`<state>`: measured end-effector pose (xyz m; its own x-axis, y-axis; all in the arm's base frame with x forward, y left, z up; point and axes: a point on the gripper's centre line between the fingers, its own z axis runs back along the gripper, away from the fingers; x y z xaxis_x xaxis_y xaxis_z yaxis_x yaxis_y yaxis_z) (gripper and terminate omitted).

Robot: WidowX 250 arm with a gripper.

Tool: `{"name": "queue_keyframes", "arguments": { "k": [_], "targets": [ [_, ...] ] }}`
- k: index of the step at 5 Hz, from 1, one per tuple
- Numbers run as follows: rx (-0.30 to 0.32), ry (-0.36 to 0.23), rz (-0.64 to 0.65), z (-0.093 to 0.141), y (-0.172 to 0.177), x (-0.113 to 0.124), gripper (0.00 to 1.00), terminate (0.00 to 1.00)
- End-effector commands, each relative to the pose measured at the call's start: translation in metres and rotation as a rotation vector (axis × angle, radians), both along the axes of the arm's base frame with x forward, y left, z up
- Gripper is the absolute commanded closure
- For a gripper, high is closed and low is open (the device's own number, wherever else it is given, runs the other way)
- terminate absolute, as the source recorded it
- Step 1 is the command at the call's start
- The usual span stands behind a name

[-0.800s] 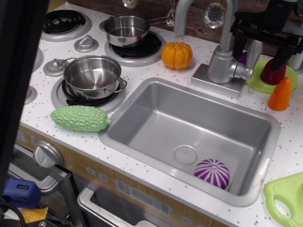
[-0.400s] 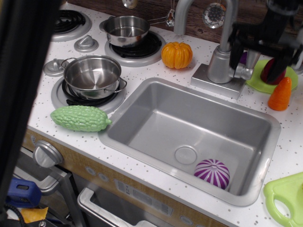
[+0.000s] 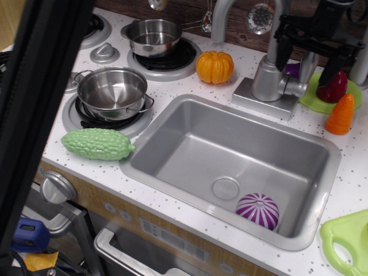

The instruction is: Turn lever vertical to front

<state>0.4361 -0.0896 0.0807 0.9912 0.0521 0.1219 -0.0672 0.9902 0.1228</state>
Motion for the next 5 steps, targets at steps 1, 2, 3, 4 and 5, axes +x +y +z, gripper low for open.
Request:
{"name": "queue_keyframes", "arguments": {
  "k": [1,2,3,4,5],
  "targets": [
    [0.016,-0.166,-0.003,0.031,0.001,0.015,0.00,0.00],
    [0.052,-0.234,-0.005,0.034,-0.002,0.021,0.00,0.00],
    [0.114,-0.260,-0.025,0.037,-0.002,0.025,0.00,0.00],
    [0.128,-0.283,-0.048,0.043,0.002,0.031,0.00,0.00],
    [0.100,-0.290,-0.050,0.045,0.004,0.036,0.00,0.00]
  ]
}}
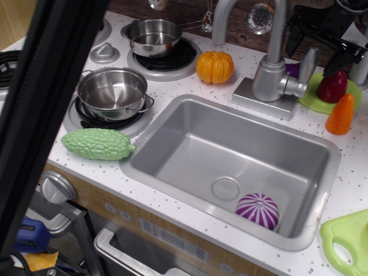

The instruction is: Turn lever vertical to front

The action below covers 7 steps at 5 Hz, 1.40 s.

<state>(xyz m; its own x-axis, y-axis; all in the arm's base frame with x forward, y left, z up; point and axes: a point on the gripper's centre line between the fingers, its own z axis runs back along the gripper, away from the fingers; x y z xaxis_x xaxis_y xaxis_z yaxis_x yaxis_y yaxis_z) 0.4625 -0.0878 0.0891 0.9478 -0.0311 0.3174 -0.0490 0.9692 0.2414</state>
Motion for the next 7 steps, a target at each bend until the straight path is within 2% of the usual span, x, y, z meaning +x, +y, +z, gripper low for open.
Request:
{"name": "queue_keyframes", "arguments": {
  "k": [1,3,4,5,7],
  "targets": [
    [-0.017,-0.098,0.007,0.037,0.001,0.009,1.00,0.00],
    [-0.088,-0.068,0.068,0.035,-0.007,-0.006,1.00,0.00],
    [-0.115,-0.036,0.109,0.036,-0.009,-0.019,1.00,0.00],
    [-0.137,0.020,0.150,0.037,-0.010,-0.032,1.00,0.00],
    [-0.165,0.050,0.177,0.023,-0.008,-0.057,1.00,0.00]
  ]
}}
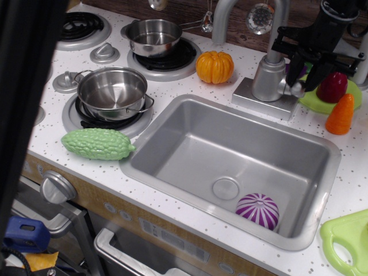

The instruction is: Turn lever vertical to front

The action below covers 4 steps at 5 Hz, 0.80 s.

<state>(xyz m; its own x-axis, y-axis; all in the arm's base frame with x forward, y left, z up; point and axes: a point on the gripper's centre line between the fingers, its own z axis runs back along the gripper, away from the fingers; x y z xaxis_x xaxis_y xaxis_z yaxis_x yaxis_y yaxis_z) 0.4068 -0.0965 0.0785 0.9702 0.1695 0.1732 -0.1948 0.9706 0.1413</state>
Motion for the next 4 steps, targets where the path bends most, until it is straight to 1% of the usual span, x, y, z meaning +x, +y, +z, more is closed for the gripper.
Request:
{"name": "queue_keyframes", "arguments": {
  "k": [1,2,3,4],
  "targets": [
    [-0.051,-0.102,0.012,0.023,0.002,-0.003,1.00,0.00],
    [-0.060,-0.120,-0.005,0.013,0.006,0.000,1.00,0.00],
    [-0.087,-0.142,-0.047,-0.004,0.020,0.012,1.00,0.00],
    [-0.098,-0.150,-0.053,-0.011,0.025,0.015,1.00,0.00]
  ]
}}
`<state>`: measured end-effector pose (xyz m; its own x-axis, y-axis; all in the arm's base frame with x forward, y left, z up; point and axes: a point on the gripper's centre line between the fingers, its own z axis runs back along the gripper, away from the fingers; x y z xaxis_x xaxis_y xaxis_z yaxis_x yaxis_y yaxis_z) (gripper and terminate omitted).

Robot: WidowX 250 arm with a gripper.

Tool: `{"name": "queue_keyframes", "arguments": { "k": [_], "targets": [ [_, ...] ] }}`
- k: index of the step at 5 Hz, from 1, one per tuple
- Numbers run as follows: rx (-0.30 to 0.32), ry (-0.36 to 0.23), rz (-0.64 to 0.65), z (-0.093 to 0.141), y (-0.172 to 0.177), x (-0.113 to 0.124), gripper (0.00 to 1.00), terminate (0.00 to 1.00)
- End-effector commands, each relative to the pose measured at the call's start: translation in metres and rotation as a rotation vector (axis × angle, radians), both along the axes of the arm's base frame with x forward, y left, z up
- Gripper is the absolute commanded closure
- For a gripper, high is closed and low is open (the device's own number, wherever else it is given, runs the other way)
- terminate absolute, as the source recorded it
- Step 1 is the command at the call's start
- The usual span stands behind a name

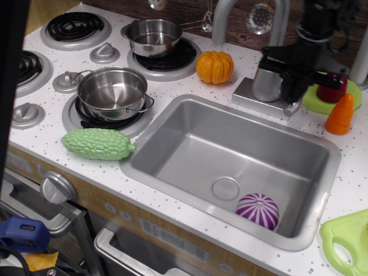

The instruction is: Turn lever vertical to front

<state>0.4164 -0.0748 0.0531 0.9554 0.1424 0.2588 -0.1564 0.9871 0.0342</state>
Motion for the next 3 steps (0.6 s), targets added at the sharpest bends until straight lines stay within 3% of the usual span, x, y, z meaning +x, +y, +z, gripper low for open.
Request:
{"name": "queue_keyframes", "arguments": {
  "k": [1,2,3],
  "targets": [
    [-0.002,0.006,-0.009,0.033,0.003,0.006,0.00,0.00],
    [0.047,0.007,-0.011,0.039,-0.003,0.004,0.00,0.00],
    [0.064,0.006,-0.007,0.041,-0.008,0.002,0.00,1.00]
  ]
}}
